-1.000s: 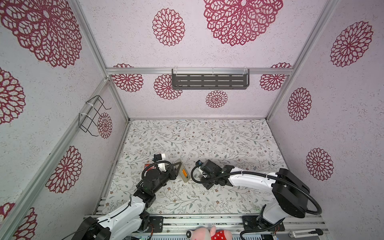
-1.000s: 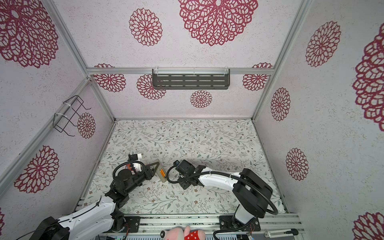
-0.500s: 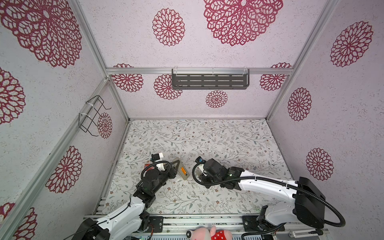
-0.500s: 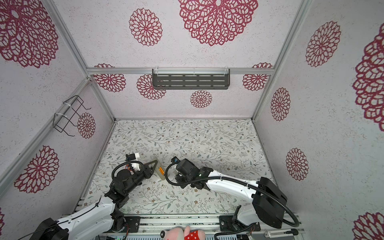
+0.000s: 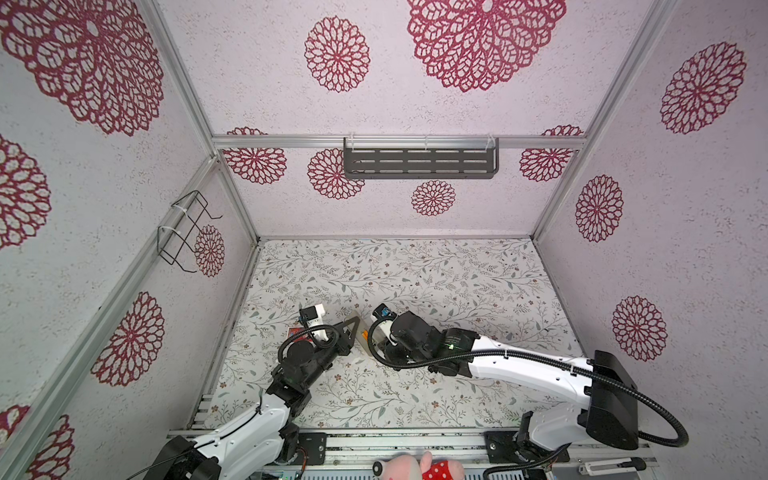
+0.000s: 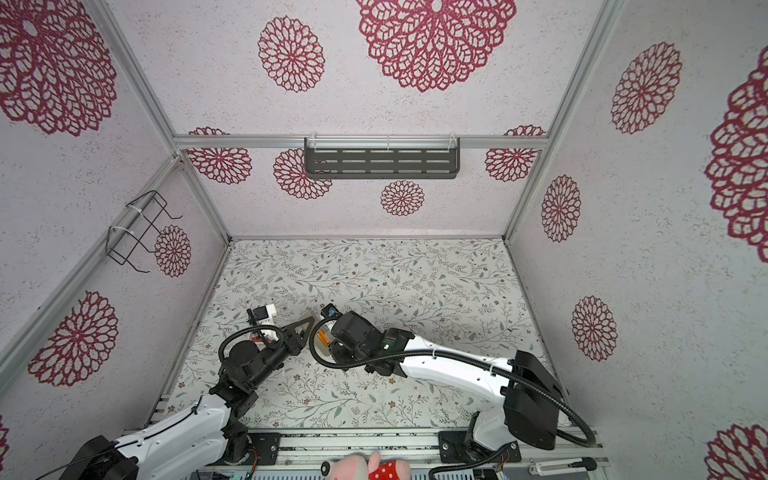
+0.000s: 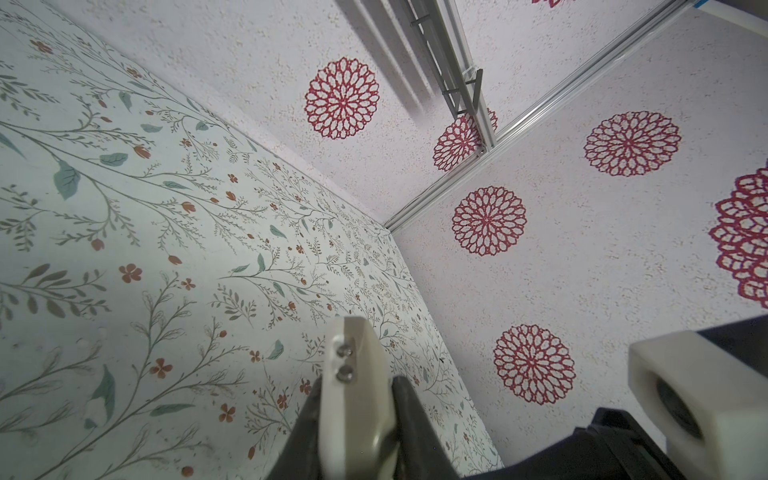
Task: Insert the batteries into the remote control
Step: 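Lower the grey cover onto the battery compartment of the held remote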
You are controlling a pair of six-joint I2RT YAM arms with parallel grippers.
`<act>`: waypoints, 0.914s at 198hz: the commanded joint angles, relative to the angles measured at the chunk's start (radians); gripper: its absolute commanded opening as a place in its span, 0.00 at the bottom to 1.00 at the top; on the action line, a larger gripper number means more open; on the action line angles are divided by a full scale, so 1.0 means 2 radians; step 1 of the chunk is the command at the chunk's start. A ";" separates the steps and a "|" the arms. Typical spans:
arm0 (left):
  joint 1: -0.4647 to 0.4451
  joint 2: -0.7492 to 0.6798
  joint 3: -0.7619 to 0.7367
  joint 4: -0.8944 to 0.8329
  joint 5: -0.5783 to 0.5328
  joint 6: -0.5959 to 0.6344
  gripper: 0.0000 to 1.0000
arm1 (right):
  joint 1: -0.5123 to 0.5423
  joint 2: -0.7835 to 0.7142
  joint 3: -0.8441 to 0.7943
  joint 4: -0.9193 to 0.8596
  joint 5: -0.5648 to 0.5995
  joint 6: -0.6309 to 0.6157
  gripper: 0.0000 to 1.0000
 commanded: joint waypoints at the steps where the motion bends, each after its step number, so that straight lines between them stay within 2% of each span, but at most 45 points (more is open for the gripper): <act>1: 0.003 -0.005 -0.008 0.039 0.013 -0.002 0.00 | 0.004 0.006 0.022 0.004 0.010 0.012 0.14; 181: 0.002 -0.003 -0.018 0.052 0.028 -0.007 0.00 | 0.007 0.034 0.039 0.019 -0.015 0.001 0.14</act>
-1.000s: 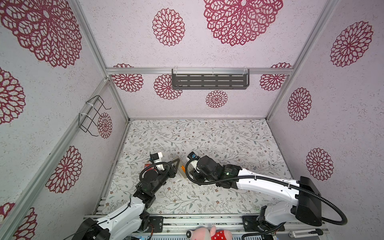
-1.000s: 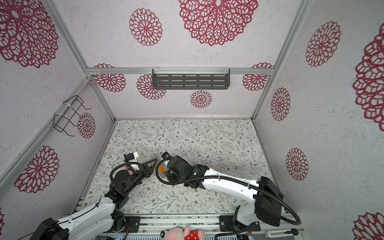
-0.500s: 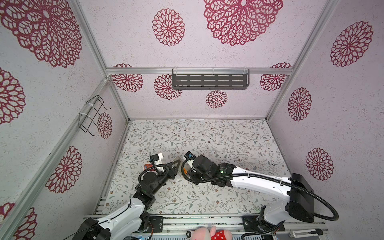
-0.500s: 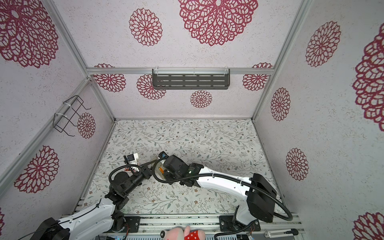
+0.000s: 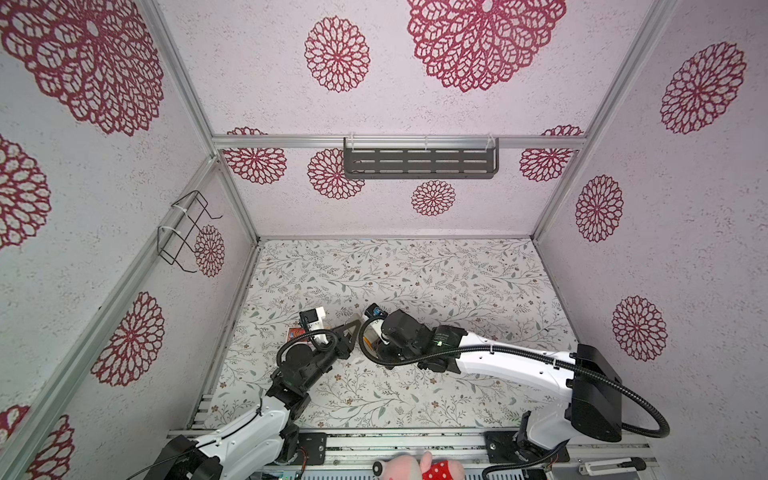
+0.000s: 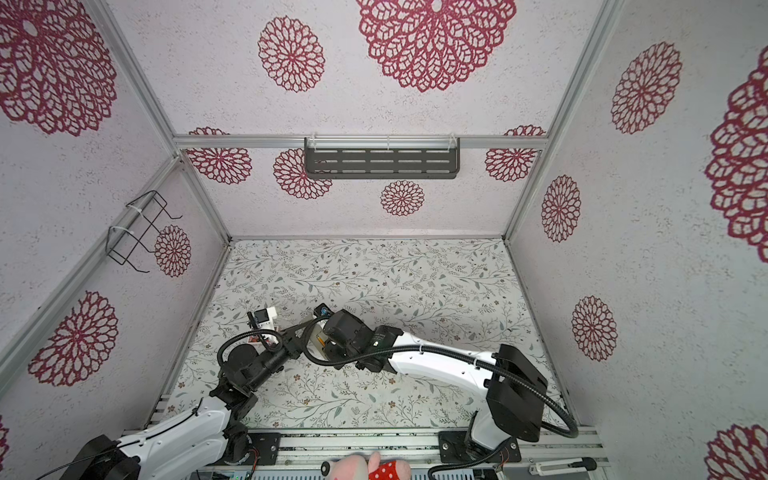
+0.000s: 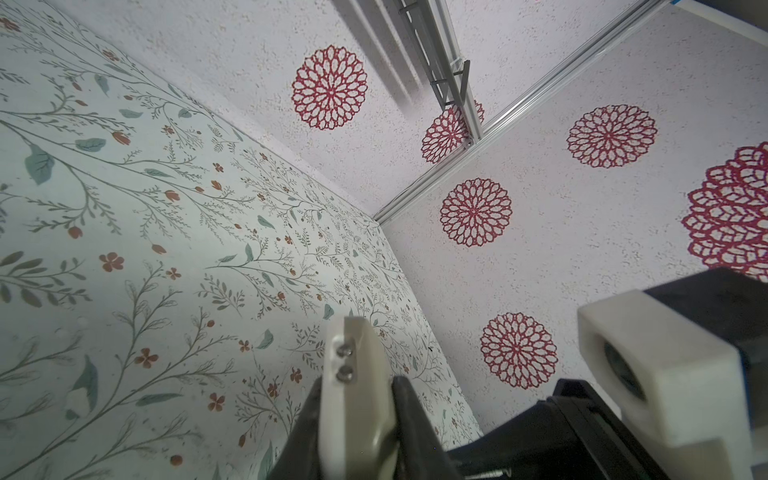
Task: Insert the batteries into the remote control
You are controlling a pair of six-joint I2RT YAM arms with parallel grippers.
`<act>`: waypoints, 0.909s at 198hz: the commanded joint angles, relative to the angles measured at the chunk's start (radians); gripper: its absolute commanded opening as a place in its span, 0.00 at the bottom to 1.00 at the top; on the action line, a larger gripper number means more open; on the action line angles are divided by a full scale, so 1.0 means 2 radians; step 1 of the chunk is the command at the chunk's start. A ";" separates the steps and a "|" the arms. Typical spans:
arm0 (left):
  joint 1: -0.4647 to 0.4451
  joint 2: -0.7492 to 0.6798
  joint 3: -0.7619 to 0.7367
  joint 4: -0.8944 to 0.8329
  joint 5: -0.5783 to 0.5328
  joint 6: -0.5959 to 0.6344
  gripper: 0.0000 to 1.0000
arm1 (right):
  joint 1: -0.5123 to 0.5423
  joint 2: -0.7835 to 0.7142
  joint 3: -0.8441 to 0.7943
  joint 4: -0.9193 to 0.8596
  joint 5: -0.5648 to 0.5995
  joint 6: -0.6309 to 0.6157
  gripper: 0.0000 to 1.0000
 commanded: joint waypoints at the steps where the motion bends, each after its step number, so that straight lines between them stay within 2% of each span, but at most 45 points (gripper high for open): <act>1: 0.003 -0.003 -0.003 0.031 0.009 0.000 0.00 | 0.003 0.001 0.013 0.015 -0.005 0.002 0.14; 180: 0.002 -0.001 -0.007 0.045 0.035 -0.003 0.00 | 0.005 0.020 0.026 0.004 -0.019 -0.008 0.14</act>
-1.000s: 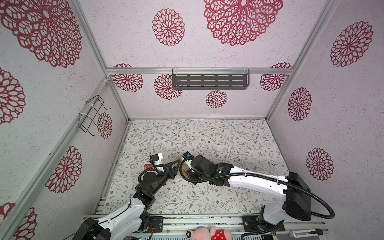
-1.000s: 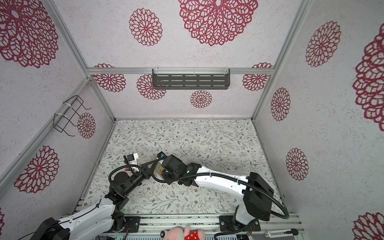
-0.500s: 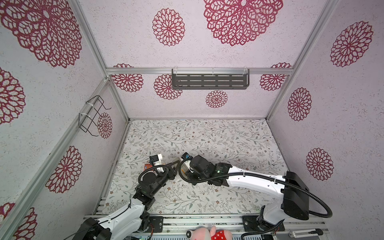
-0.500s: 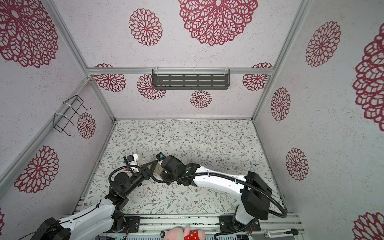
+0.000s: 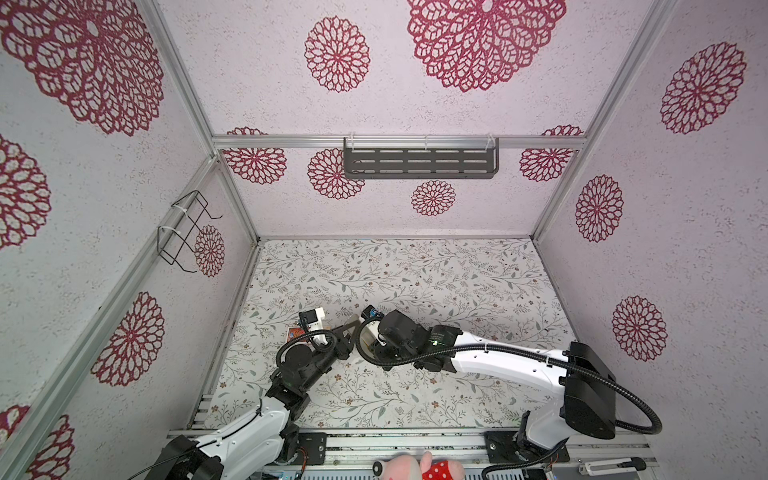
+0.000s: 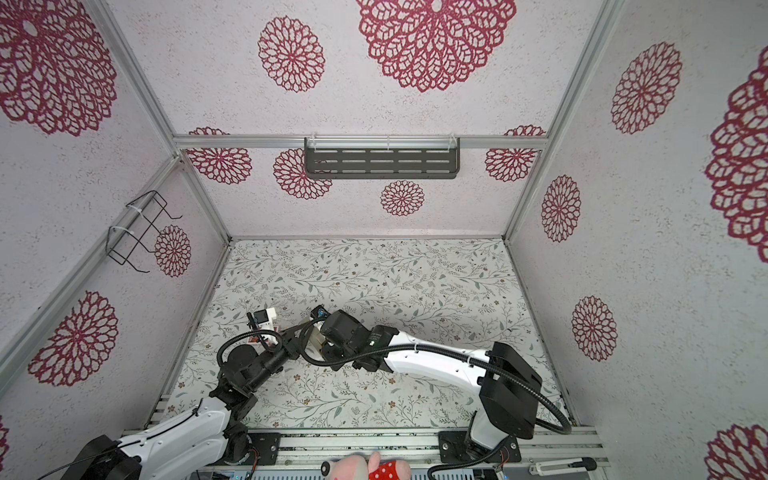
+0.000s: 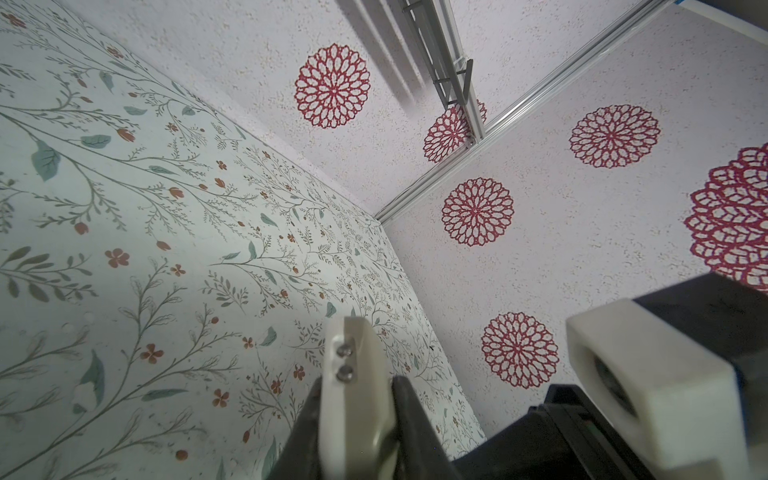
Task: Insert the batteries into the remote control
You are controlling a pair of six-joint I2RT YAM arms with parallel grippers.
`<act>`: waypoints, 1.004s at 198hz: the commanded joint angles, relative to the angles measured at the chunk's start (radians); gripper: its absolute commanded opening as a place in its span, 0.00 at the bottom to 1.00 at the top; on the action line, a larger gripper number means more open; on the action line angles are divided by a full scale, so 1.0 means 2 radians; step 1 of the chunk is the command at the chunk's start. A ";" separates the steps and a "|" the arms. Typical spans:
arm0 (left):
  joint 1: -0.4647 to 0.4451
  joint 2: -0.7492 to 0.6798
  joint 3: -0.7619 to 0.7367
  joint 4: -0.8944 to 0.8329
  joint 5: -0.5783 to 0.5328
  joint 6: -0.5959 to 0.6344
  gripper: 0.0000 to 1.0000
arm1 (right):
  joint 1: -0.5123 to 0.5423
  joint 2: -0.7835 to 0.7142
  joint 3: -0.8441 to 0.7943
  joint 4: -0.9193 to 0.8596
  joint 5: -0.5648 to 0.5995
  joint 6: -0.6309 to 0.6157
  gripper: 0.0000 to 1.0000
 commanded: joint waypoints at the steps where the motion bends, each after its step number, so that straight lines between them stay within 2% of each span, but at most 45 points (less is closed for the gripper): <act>1: 0.000 -0.001 -0.003 0.042 0.029 0.000 0.00 | 0.004 0.005 0.018 0.003 -0.002 -0.007 0.14; 34: 0.001 0.001 -0.001 0.052 0.054 0.000 0.00 | 0.004 0.006 0.024 -0.010 0.005 -0.013 0.14; 102: 0.000 0.008 -0.002 0.063 0.060 -0.007 0.00 | 0.004 0.008 0.027 0.002 0.003 -0.003 0.17; 199: -0.002 0.025 -0.007 0.090 0.053 -0.023 0.00 | 0.004 0.005 0.028 0.003 0.005 0.000 0.31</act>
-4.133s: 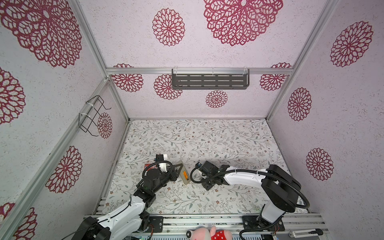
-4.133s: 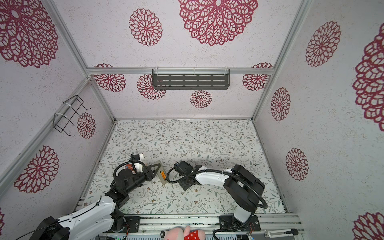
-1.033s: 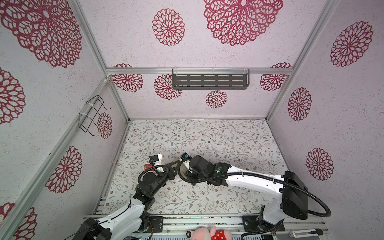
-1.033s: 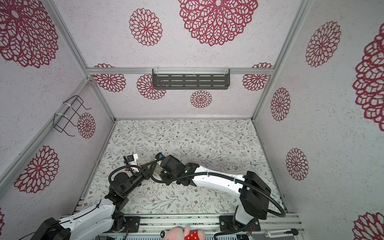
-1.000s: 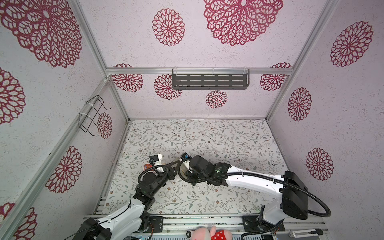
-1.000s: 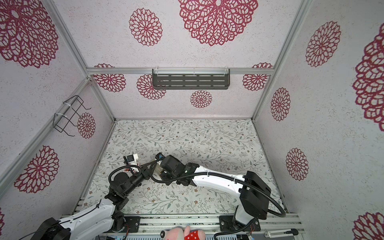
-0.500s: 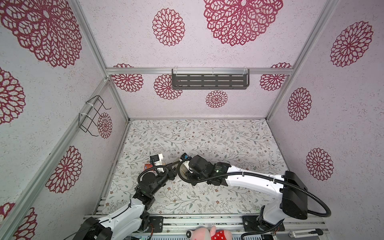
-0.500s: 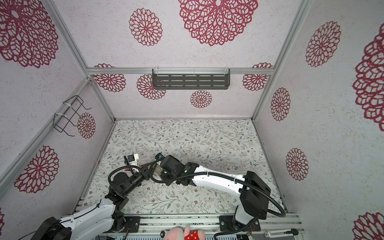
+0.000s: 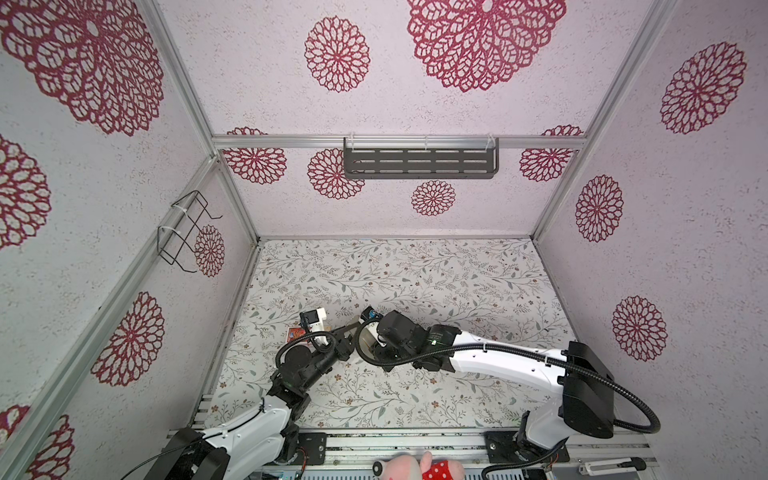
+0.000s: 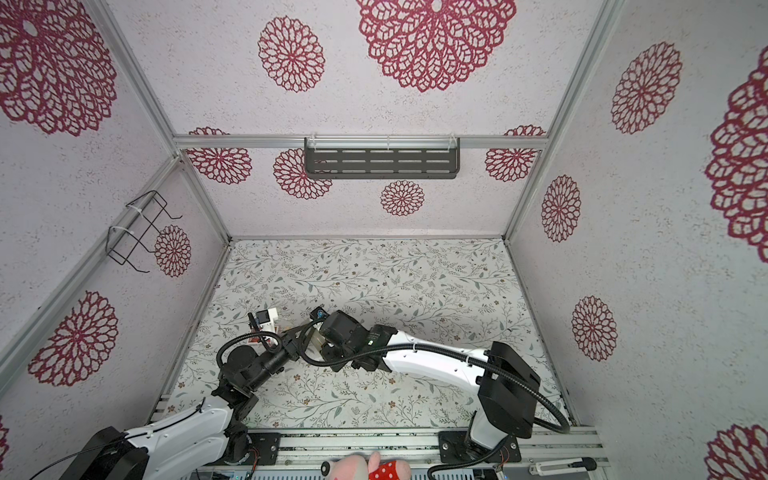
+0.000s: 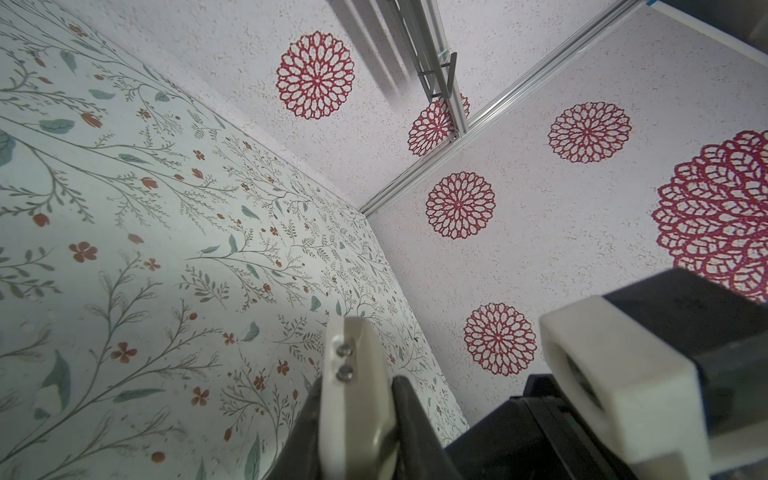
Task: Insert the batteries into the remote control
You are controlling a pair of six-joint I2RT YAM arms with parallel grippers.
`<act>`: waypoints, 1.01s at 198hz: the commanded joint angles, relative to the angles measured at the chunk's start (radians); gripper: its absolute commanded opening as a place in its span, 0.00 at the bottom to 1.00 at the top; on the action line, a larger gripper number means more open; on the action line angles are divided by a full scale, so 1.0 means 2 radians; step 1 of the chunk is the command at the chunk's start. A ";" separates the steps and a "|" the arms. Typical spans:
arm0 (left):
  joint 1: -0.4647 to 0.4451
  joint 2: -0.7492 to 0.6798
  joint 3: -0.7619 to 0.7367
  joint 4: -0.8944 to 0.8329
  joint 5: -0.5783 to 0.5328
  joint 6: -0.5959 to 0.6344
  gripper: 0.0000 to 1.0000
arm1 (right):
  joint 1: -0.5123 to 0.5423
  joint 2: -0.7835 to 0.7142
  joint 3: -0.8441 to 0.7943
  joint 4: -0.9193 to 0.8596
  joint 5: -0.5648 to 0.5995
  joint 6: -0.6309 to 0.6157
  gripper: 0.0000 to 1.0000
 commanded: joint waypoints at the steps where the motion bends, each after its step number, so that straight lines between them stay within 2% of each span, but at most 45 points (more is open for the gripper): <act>1: -0.005 -0.001 0.001 0.039 0.023 -0.006 0.00 | 0.003 0.000 0.020 0.021 0.004 0.003 0.31; 55: -0.005 -0.002 0.000 0.037 0.023 -0.008 0.00 | 0.003 -0.007 0.017 0.021 0.011 0.003 0.38; 121: -0.005 0.001 0.003 0.025 0.024 -0.003 0.00 | 0.003 -0.027 0.016 0.013 0.023 0.001 0.56; 200: -0.004 -0.003 0.002 0.030 0.035 -0.004 0.00 | 0.003 -0.061 -0.010 0.023 0.027 0.005 0.60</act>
